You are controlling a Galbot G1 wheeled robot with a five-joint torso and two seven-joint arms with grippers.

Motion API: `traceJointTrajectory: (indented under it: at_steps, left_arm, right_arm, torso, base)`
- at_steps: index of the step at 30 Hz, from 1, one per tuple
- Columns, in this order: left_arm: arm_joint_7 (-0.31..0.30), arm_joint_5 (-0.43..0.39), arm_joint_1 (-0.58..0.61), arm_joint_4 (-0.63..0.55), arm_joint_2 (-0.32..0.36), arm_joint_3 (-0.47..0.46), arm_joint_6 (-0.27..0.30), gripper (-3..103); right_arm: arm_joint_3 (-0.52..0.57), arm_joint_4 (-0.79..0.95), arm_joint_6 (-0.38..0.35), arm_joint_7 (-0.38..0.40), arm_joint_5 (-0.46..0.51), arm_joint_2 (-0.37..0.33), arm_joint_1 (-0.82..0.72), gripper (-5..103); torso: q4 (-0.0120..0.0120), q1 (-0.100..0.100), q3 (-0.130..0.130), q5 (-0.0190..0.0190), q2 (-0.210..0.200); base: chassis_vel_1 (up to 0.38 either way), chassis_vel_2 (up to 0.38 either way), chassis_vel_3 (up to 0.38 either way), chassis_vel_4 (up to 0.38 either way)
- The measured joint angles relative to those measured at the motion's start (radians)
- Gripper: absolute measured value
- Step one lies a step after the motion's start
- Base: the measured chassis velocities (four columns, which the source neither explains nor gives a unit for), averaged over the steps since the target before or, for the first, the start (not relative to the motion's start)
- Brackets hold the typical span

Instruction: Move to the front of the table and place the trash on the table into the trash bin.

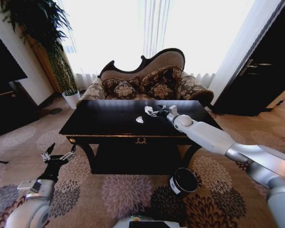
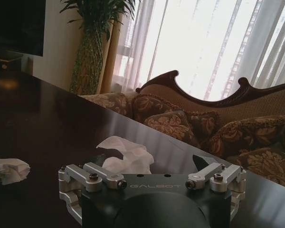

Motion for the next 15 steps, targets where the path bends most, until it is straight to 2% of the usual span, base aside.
traceJointTrajectory:
  at_steps: [15]
  left_arm:
    - [0.0, 0.0, 0.0, 0.0, 0.0, 0.0, 0.0, 100]
  right_arm:
    - [-0.006, -0.058, -0.004, -0.004, -0.009, 0.048, -0.02, 100]
  torso:
    - [0.0, 0.0, 0.0, 0.0, 0.0]
  base:
    - [0.0, 0.0, 0.0, 0.0]
